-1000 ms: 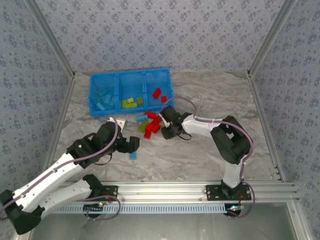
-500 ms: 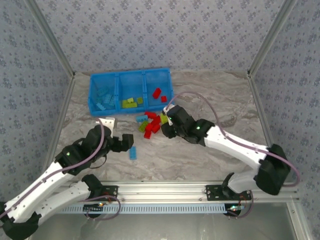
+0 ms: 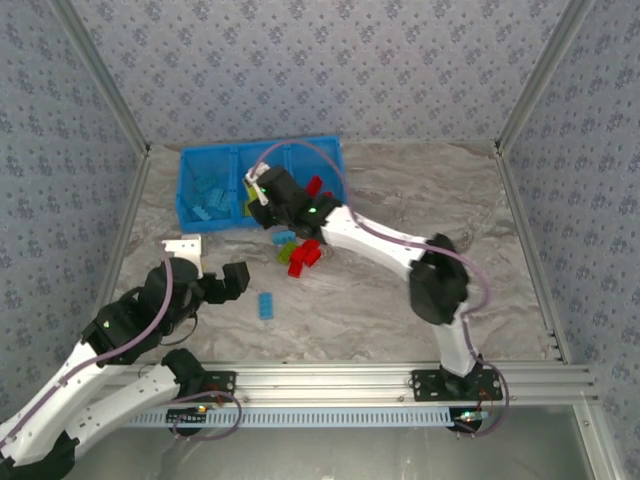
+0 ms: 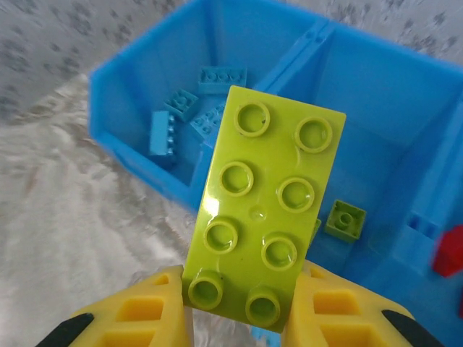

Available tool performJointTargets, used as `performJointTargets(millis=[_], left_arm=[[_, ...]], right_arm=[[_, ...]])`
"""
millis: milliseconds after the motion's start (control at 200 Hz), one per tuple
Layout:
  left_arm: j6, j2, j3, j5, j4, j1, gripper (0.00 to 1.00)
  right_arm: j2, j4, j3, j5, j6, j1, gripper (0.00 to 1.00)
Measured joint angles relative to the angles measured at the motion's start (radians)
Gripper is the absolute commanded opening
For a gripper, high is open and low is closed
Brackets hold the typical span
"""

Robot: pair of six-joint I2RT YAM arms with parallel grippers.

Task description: Sort the legos into containers by color

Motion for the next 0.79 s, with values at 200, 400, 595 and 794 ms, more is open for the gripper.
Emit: performJointTargets(millis=[200,400,595,794], left_arm=[[-0.02,-0.055,-0.029,-0.015,-0.038,0.0,0.99],[-0.037,-0.083,-0.076,-0.026,-0.053,0.0,0.99],[-0.038,-0.087,-0.092,-0.026,-0.059,0.0,0.99],[-0.036,-0.068,-0.092,-0.026,-0.054,0.0,0.99]], right_arm=[[0.325,-0.091,0.318,0.006,-0.014,-0.047,0.32],[0.452,-0.14,0.47,-0.046,-0.011,-0.081,0.47],[0.46,-0.198,0.534,-0.076,-0.016,-0.077,0.49],[0.359,-0.266,0.483,-0.083,-0.015,-0.061,0.5]])
